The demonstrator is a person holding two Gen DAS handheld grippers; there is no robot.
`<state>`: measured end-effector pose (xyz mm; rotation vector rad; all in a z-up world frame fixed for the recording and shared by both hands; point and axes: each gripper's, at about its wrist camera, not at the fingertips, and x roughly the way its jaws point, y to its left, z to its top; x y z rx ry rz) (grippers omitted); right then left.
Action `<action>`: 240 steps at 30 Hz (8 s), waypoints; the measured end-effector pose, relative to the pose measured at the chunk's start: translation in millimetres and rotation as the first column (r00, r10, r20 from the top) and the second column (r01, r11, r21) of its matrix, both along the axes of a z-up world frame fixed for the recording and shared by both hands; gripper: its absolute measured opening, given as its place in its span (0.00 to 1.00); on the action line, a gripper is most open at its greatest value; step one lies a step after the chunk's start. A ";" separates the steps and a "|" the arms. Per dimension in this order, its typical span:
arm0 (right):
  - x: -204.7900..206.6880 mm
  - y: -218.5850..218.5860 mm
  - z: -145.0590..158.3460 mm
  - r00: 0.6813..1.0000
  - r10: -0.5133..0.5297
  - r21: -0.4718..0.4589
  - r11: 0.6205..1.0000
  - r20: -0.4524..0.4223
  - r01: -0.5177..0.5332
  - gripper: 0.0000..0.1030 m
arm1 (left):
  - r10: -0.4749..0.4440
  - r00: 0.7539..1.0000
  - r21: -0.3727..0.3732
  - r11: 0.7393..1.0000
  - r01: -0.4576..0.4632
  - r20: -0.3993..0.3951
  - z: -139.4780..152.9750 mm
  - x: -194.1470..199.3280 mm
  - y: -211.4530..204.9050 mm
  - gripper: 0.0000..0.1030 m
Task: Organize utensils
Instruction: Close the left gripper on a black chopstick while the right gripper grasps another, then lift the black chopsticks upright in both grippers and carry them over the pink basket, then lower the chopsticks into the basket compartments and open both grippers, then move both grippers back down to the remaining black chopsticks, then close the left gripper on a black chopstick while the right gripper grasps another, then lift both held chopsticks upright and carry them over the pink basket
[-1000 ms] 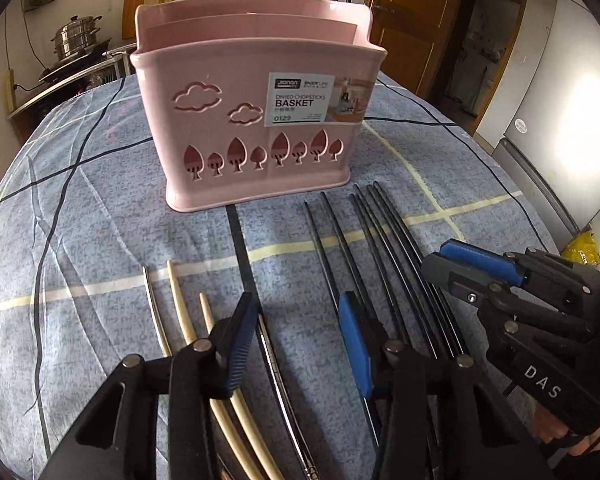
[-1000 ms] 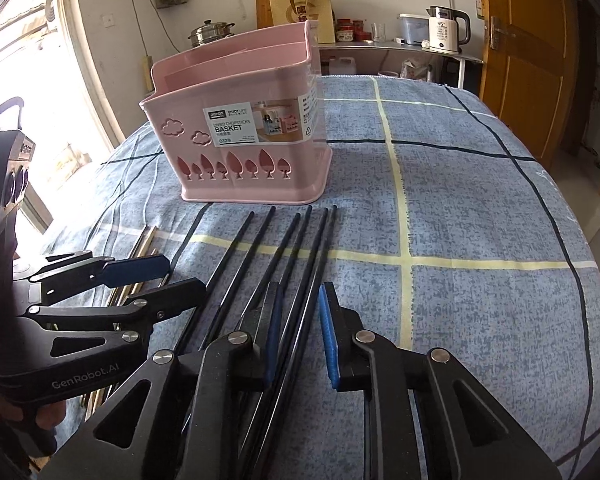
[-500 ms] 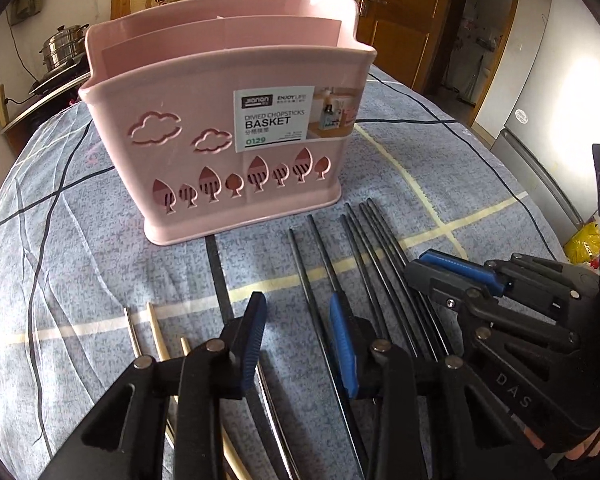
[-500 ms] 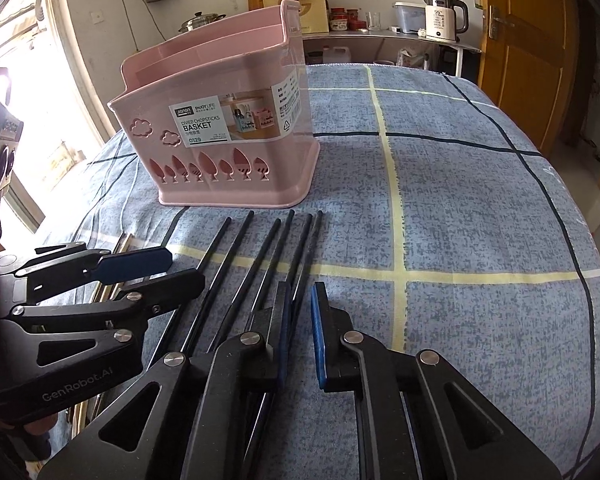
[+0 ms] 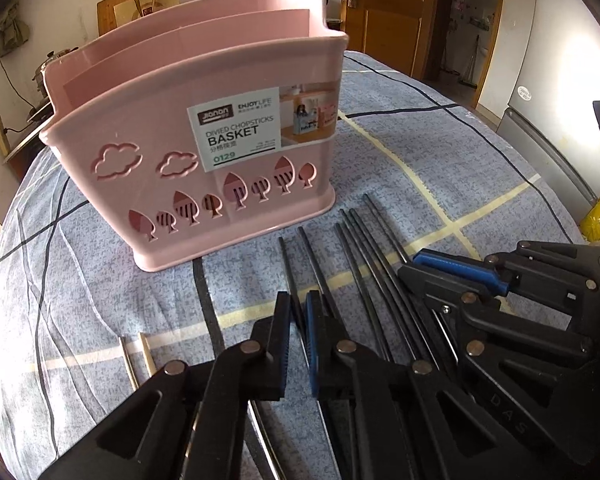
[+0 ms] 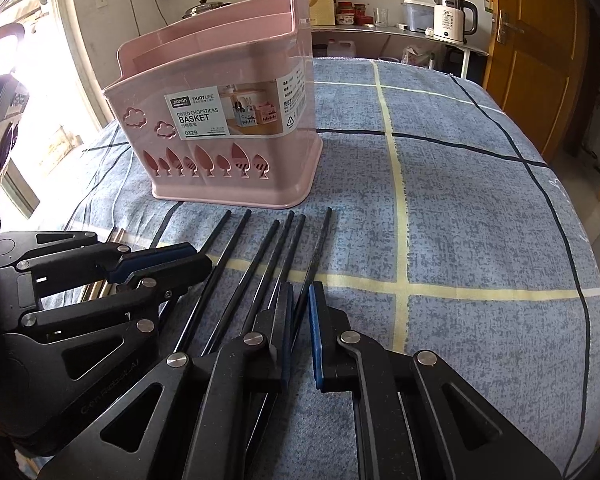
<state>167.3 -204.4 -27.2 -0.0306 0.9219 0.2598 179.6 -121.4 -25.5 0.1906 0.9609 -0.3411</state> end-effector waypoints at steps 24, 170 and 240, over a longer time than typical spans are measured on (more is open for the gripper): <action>-58.5 -16.2 114.0 0.959 0.026 0.149 0.986 0.281 -0.070 0.05 | -0.032 0.969 -0.270 0.958 0.100 0.244 141.1 -65.3 69.4 0.05; -3.3 -18.0 1.9 0.998 -0.060 -0.008 0.998 -0.010 0.060 0.11 | 0.052 0.998 -0.113 0.992 -0.055 -0.028 -2.7 -1.6 31.7 0.10; -62.3 -18.9 155.0 0.914 0.033 0.142 0.985 0.403 -0.098 0.05 | 0.000 0.965 -0.325 0.942 0.088 0.261 159.1 -50.1 76.1 0.05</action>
